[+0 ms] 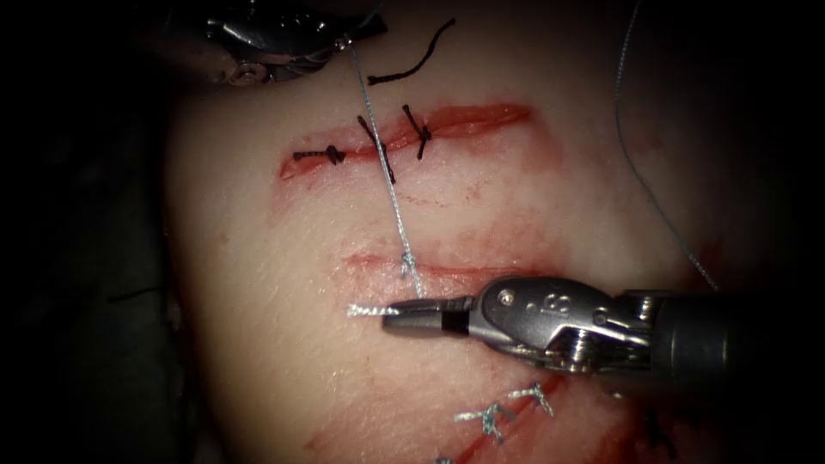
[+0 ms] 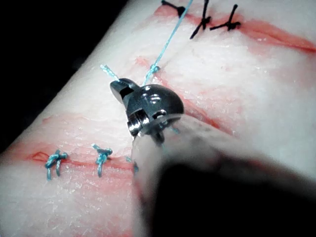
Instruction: Wound Closure
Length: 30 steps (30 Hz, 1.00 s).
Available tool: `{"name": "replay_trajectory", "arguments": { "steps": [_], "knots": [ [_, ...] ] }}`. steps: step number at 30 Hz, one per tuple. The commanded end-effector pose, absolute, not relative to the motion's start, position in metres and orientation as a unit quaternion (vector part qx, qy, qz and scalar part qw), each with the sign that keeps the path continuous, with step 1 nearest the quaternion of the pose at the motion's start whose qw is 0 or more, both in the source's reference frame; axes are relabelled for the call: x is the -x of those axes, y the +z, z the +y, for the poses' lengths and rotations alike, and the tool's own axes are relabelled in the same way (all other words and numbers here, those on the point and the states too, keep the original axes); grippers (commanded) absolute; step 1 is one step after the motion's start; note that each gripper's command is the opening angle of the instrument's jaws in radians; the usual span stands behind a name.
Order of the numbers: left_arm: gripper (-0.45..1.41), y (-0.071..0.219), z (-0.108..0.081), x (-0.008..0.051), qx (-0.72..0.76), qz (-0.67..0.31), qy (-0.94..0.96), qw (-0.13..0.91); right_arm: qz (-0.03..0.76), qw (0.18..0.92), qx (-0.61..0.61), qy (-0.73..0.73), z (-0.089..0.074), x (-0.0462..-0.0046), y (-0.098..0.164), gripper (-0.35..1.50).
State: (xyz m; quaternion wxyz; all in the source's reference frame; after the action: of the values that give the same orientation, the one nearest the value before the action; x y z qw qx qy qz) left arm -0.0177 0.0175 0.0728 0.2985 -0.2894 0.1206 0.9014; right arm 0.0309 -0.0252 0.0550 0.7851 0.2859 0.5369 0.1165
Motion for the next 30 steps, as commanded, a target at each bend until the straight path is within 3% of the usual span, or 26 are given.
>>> {"name": "replay_trajectory", "arguments": {
  "steps": [1, 10, 14, 30],
  "knots": [
    [-0.45, 0.0737, 0.0182, 0.0183, 0.272, 0.142, 0.909, 0.281, 0.537, 0.784, -0.294, 0.1, -0.0255, -0.0322, 0.0551, -0.35],
    [-0.45, 0.0759, 0.0197, 0.0186, 0.219, 0.194, 0.929, 0.225, 0.509, 0.777, -0.346, 0.135, -0.0278, -0.0328, 0.0564, -0.35],
    [-0.45, 0.0766, 0.0202, 0.02, 0.214, 0.211, 0.936, 0.183, 0.464, 0.754, -0.437, 0.157, -0.0294, -0.0335, 0.0569, -0.35],
    [-0.45, 0.0748, 0.0223, 0.0202, 0.221, 0.231, 0.935, 0.154, 0.43, 0.756, -0.463, 0.172, -0.032, -0.033, 0.0559, -0.35]
  ]
}}
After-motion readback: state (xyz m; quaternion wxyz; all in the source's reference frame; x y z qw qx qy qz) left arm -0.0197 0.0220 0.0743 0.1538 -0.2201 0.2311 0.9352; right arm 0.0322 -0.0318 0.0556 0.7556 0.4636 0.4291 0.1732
